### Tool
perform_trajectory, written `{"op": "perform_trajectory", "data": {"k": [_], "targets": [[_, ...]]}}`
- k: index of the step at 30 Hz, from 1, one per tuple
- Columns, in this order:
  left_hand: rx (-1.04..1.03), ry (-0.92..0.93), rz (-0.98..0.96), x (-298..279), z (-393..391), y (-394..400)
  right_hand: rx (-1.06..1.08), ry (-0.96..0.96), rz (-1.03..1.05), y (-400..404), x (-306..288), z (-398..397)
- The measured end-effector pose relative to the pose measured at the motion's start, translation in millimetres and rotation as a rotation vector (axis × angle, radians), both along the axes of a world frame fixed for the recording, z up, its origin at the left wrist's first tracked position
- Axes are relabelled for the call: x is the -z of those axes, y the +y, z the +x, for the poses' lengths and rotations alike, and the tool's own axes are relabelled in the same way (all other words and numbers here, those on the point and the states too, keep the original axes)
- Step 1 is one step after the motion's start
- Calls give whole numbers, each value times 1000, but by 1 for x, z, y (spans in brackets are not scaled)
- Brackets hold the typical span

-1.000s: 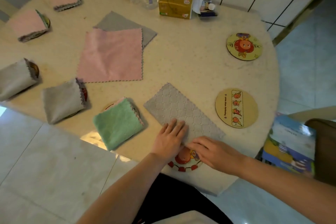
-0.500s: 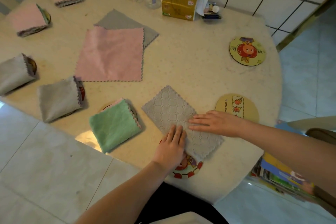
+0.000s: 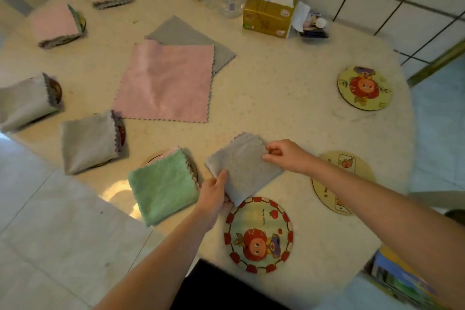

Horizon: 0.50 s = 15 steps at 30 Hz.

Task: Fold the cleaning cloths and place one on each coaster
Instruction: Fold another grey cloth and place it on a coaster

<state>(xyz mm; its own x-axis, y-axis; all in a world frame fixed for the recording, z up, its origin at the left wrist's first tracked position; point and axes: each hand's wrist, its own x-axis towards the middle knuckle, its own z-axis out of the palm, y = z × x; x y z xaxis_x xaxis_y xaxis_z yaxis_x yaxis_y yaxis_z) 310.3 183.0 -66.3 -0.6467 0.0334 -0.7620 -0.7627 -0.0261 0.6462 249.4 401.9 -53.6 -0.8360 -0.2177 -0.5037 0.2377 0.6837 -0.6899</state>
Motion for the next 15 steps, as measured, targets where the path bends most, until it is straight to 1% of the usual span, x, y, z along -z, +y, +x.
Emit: {"op": "perform_trajectory", "data": {"k": [2,4,8,11,13,15], "targets": [[-51,-85,22,2,-2,-1,-18,14,107,-9,10,-3],[-81,-104,13,-1,-3,2,-11,30,161,-13,15,-5],[-111,-90,-14,1,1,3,28,78,139,-15,15,-3],[-109,-88,-57,3,2,2,36,112,203,-18,20,-4],[-91,-86,-117,2,-1,3,29,112,261,-22,23,-4],[25,-26,-281,1,-4,1,31,102,269,-25,24,-5]]}}
